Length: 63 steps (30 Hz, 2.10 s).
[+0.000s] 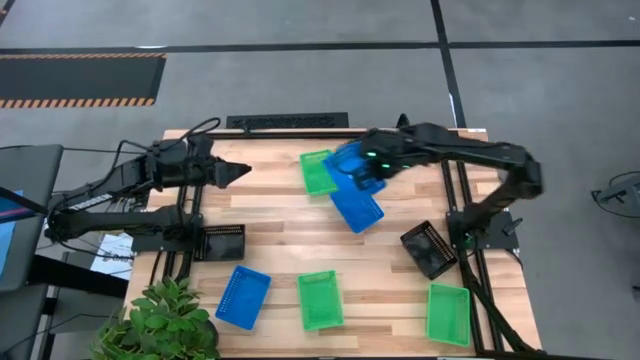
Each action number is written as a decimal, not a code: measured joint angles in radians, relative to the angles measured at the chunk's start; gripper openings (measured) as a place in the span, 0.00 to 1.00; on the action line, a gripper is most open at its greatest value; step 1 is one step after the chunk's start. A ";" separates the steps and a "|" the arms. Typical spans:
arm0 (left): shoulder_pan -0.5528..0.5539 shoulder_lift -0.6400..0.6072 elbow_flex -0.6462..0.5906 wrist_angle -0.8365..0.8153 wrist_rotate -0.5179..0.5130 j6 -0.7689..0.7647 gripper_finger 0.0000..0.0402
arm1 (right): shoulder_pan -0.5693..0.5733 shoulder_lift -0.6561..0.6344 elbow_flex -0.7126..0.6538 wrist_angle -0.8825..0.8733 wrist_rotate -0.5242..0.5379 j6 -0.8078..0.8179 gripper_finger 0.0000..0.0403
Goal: Stack baskets by color
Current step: Stack the top left blue bin on the right blue bin
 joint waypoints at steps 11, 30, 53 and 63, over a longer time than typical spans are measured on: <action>0.000 0.001 0.000 0.019 -0.082 0.004 0.43 | 0.073 -0.369 -0.634 0.504 -0.027 0.089 0.04; 0.000 0.001 0.000 0.006 -0.092 0.057 0.43 | -0.027 -0.224 -0.738 0.719 -0.189 -0.146 0.04; 0.000 0.000 0.000 -0.002 -0.103 0.046 0.43 | -0.087 -0.205 -0.859 0.802 -0.247 -0.160 0.03; 0.000 0.000 0.000 -0.001 -0.106 0.046 0.43 | -0.100 -0.205 -0.859 0.805 -0.243 -0.170 0.08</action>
